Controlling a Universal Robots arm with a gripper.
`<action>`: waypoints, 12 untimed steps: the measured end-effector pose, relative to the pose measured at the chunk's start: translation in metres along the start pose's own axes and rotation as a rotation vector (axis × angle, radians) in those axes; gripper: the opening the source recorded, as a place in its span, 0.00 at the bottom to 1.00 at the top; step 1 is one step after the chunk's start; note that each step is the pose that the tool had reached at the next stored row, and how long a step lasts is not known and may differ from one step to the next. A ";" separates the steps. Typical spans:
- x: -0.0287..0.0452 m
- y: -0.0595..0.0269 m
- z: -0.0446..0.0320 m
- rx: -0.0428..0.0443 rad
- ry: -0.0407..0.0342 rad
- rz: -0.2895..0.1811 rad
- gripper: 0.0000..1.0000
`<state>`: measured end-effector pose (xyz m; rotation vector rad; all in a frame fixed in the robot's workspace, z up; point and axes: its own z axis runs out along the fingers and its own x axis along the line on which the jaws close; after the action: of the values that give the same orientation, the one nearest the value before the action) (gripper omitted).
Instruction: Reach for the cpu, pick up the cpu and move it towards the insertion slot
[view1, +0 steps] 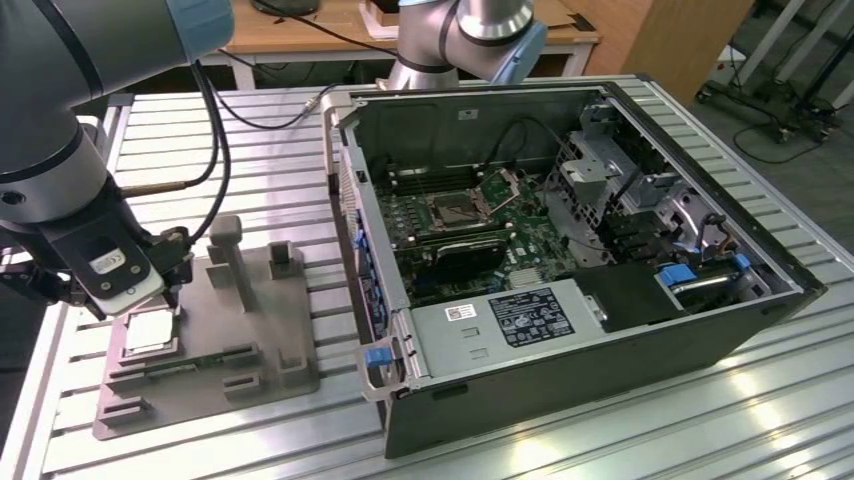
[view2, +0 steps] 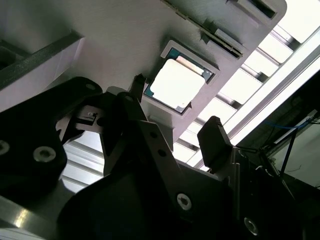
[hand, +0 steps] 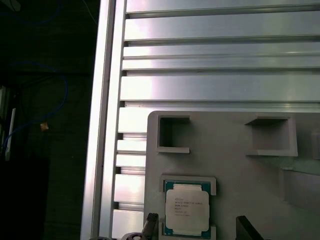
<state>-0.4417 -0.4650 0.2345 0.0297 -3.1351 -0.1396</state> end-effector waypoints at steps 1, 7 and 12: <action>0.0000 0.0000 0.0000 0.0000 0.0000 0.000 0.69; 0.0000 0.0000 0.0001 0.0000 0.0000 0.000 0.69; 0.0000 -0.0009 0.0052 -0.0042 -0.0003 0.000 0.69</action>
<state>-0.4417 -0.4654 0.2293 0.0298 -3.1351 -0.1463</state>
